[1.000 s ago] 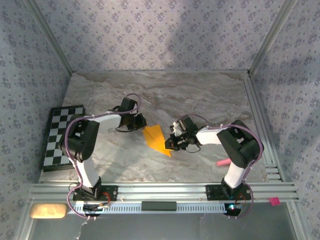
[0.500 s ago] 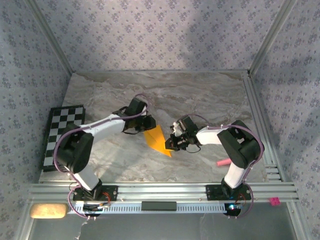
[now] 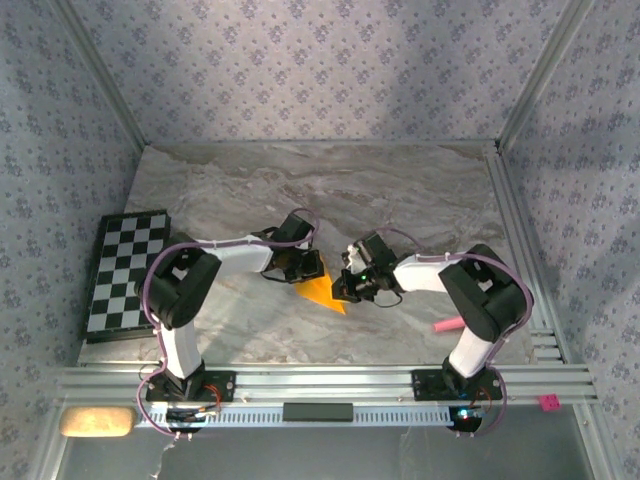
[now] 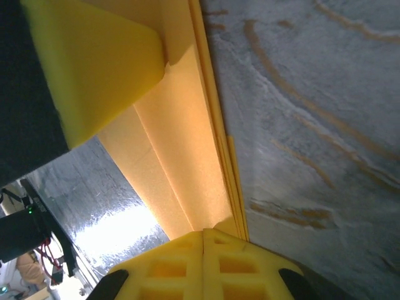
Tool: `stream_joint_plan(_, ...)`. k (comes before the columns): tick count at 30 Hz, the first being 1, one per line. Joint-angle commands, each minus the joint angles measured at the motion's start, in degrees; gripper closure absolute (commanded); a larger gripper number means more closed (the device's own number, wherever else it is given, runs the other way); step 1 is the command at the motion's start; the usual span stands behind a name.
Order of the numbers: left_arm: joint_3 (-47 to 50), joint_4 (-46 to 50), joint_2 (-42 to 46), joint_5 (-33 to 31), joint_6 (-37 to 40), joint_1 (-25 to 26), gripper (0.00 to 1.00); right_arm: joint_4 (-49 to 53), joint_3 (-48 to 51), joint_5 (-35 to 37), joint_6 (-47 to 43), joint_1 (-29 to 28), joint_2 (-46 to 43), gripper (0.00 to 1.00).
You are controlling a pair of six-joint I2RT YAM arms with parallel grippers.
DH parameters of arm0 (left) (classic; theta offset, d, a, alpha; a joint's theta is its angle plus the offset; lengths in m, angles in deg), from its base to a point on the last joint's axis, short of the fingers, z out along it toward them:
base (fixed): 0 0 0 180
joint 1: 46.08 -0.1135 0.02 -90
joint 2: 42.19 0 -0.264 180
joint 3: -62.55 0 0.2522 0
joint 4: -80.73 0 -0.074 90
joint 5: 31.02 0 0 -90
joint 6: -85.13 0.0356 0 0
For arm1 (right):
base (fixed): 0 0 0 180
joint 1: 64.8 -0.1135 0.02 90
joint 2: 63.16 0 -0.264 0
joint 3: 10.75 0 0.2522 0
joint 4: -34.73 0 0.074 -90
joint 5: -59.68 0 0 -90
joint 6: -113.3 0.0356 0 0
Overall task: Fold a paper plane with a square sheet of paper (pick it up from the middle)
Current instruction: Fourth fold the wing at the center of the table, then turn over the paper at the center of the table.
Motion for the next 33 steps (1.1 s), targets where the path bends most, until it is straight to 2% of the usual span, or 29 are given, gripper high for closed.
stream_joint_plan(1, 1.5, -0.4, -1.8, -0.2, -0.3, -1.9, 0.87, 2.3, 1.7, 1.7, 0.6, -0.8, -3.0, 1.00)
stream_joint_plan(9, 1.6, 0.6, -1.5, -0.2, 1.5, -2.5, 0.87, 4.0, 2.0, -0.2, -0.6, -1.1, -1.2, 1.00)
stream_joint_plan(14, 1.9, -0.1, -1.6, 0.1, 1.3, -2.5, 0.87, 3.8, 6.4, 0.4, -0.7, 0.5, -2.3, 1.00)
stream_joint_plan(20, 2.4, -1.0, -1.9, 0.9, 0.9, -2.4, 0.87, 3.9, 8.6, -1.5, 0.9, 1.1, -8.9, 1.00)
stream_joint_plan(25, 3.3, -2.8, -1.9, 1.9, -1.0, -1.9, 0.87, 8.6, 7.4, 4.5, 4.4, 1.7, -14.5, 0.99)
stream_joint_plan(27, 3.9, -3.6, -1.4, 1.9, -1.9, -1.9, 0.87, 10.4, 6.7, 6.4, 7.2, 2.4, -14.7, 0.96)
stream_joint_plan(30, 4.2, -4.5, -1.3, 2.7, -2.8, -1.9, 0.87, 9.1, 5.9, 4.3, 8.9, 1.9, -14.3, 0.83)
stream_joint_plan(33, 4.3, -4.8, -1.3, 2.9, -4.1, -1.9, 0.87, 10.0, 5.8, 3.6, 8.6, 1.2, -14.8, 0.80)
